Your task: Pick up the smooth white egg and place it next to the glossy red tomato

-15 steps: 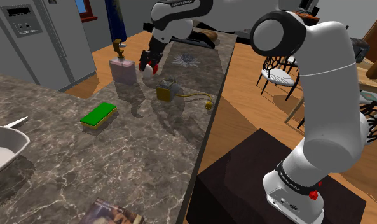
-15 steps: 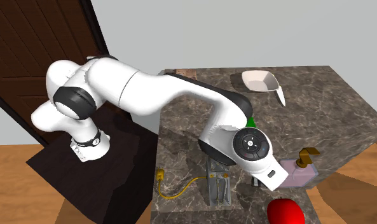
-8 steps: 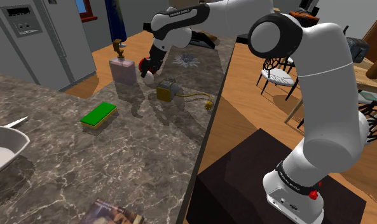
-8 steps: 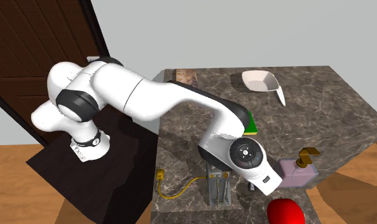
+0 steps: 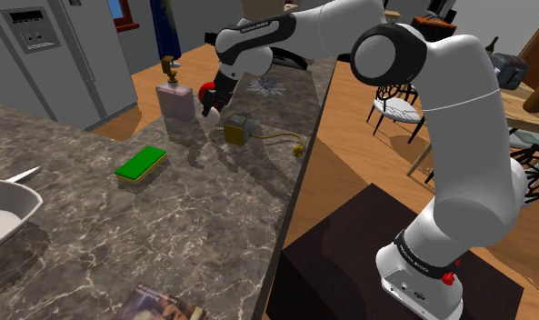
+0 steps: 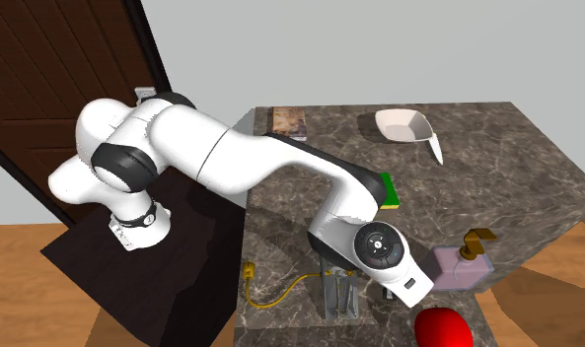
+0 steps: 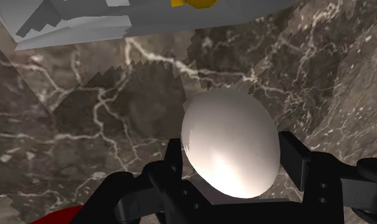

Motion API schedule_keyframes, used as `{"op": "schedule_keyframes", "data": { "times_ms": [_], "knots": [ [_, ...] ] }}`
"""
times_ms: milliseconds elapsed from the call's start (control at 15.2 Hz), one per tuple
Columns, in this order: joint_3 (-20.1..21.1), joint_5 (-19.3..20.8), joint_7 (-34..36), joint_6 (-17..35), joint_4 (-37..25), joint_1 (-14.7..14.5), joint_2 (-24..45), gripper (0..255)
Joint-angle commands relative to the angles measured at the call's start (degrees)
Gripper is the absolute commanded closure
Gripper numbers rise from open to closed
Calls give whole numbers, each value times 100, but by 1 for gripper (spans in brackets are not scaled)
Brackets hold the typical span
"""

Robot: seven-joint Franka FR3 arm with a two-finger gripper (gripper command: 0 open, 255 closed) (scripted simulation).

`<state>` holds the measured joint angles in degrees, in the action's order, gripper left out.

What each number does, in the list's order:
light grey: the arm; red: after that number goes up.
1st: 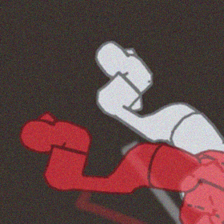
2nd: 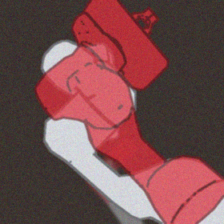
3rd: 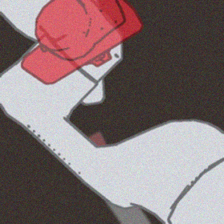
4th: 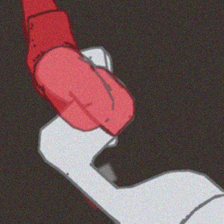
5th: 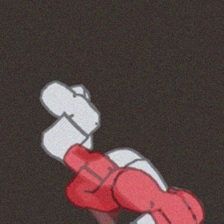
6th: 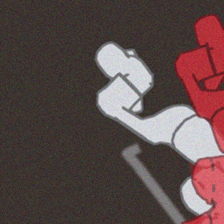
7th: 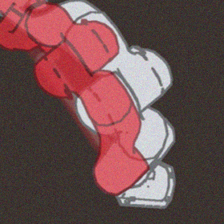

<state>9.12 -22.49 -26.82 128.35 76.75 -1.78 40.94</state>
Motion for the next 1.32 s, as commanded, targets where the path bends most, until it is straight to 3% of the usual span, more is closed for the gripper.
{"op": "schedule_keyframes", "data": {
  "times_ms": [0, 132, 198, 528, 792, 1254],
  "knots": [
    [1, -1, -1, 4, 2, 0, -1, 255],
    [1, -1, -1, 4, 2, 0, -1, 255],
    [1, -1, -1, 4, 3, 0, -2, 0],
    [1, -1, -1, 4, 2, 0, -1, 0],
    [-24, -11, -15, -400, 114, 175, -471, 0],
    [-24, -11, -15, -400, 114, 175, -471, 0]
  ]
}}
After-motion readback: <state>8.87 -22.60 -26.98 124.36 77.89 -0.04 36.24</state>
